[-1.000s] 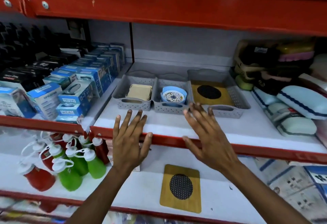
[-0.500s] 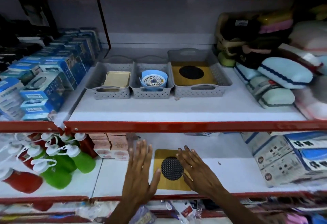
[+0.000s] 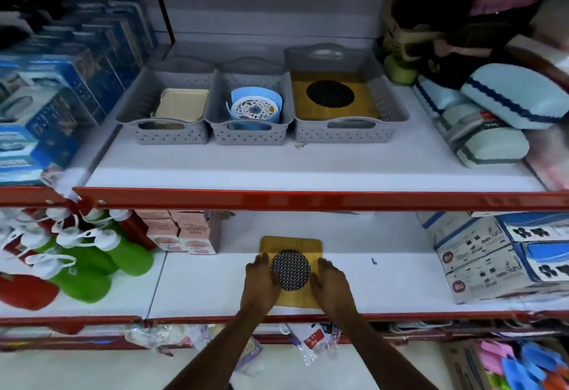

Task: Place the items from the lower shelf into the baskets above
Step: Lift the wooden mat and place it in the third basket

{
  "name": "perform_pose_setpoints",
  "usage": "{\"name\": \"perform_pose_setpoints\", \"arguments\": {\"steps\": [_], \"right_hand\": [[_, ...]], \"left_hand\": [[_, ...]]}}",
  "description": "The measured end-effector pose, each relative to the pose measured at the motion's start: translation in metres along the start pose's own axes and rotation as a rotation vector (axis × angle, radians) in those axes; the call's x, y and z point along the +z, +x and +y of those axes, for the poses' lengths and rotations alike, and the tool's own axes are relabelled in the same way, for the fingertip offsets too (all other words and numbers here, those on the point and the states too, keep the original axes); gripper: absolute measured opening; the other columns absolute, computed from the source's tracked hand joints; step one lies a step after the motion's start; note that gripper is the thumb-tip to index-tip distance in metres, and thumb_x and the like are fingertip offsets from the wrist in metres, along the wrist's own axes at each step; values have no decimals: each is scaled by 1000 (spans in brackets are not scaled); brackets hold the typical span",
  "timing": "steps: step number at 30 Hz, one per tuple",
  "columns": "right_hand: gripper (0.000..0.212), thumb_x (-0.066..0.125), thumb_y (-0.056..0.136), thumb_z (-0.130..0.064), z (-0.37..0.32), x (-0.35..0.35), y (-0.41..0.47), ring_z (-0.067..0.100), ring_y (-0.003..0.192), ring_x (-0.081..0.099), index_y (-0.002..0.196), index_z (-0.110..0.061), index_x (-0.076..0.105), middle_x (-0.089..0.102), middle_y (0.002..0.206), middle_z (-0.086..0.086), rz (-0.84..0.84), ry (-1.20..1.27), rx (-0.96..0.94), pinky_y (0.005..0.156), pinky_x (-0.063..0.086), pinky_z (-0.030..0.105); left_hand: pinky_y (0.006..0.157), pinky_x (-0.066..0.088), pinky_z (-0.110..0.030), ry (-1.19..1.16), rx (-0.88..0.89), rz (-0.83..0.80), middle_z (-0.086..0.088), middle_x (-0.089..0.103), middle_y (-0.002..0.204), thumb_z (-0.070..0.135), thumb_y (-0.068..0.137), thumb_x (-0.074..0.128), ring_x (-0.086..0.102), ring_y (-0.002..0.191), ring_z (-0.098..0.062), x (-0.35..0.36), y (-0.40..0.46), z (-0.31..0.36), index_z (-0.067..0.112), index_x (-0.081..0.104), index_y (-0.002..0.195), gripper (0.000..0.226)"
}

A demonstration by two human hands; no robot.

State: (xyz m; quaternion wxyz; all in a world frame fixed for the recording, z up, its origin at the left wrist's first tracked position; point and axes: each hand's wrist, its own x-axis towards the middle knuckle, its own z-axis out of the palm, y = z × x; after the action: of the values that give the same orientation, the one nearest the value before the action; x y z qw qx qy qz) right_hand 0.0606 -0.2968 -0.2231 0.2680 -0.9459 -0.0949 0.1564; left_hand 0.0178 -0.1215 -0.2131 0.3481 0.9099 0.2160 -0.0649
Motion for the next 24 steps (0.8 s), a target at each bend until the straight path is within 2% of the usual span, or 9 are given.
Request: {"name": "perform_pose_setpoints", "arguments": {"steps": [4, 8, 11, 13, 14, 17, 19, 24], "right_hand": [[46, 61, 100, -12, -6, -4, -2, 32, 121, 65, 144, -1, 53, 67, 134, 17, 133, 210, 114, 106, 48, 35], [44, 68, 92, 5, -15, -17, -20, 24, 111, 71, 134, -8, 65, 72, 126, 10, 317, 593, 126, 100, 58, 43], [44, 71, 89, 8, -26, -34, -40, 8, 100, 73, 120, -23, 72, 75, 118, -1, 408, 739, 41, 90, 62, 36], [45, 72, 88, 7, -33, -45, -52, 7, 100, 73, 113, -30, 71, 75, 114, -5, 451, 776, -28, 86, 63, 35], [43, 73, 88, 6, -37, -52, -57, 9, 100, 73, 112, -30, 72, 76, 114, -5, 475, 789, -66, 86, 64, 35], [43, 77, 83, 1, -58, -79, -72, 12, 99, 74, 111, -31, 72, 76, 109, -6, 588, 807, -209, 84, 64, 31], [39, 76, 82, -2, -75, -103, -80, 16, 99, 75, 112, -26, 73, 76, 109, -4, 653, 857, -314, 85, 63, 31], [39, 73, 84, 5, -125, -175, -85, 21, 102, 74, 116, -15, 72, 75, 112, 1, 741, 1002, -476, 87, 62, 30]], "left_hand": [[99, 48, -37, -152, -100, 118, -22, 71, 118, 3, 85, 63, 67, 110, -37, -12, 3, 6, -3, 60, 124, 40], [87, 51, -28, -374, -146, 240, -15, 76, 107, -3, 81, 66, 73, 93, -32, -27, -9, 5, 4, 66, 114, 34], [80, 61, -37, -498, -59, 347, -8, 74, 98, -5, 82, 66, 71, 82, -23, -45, -30, 7, 16, 64, 104, 30], [70, 60, -25, -565, 13, 383, 0, 71, 93, -4, 84, 67, 69, 79, -14, -62, -47, 11, 28, 59, 97, 36], [68, 59, -21, -598, 49, 394, 2, 71, 94, -3, 85, 67, 68, 81, -14, -71, -55, 14, 30, 58, 97, 36], [76, 59, -22, -709, 179, 449, 1, 72, 99, 12, 85, 68, 69, 89, -15, -105, -77, 29, 25, 60, 102, 23], [80, 58, -22, -782, 260, 484, 2, 73, 100, 17, 82, 67, 70, 91, -15, -129, -90, 45, 28, 60, 102, 24], [81, 57, -19, -879, 502, 553, 8, 72, 100, 5, 83, 71, 68, 94, -12, -194, -108, 100, 36, 61, 106, 41]]}}
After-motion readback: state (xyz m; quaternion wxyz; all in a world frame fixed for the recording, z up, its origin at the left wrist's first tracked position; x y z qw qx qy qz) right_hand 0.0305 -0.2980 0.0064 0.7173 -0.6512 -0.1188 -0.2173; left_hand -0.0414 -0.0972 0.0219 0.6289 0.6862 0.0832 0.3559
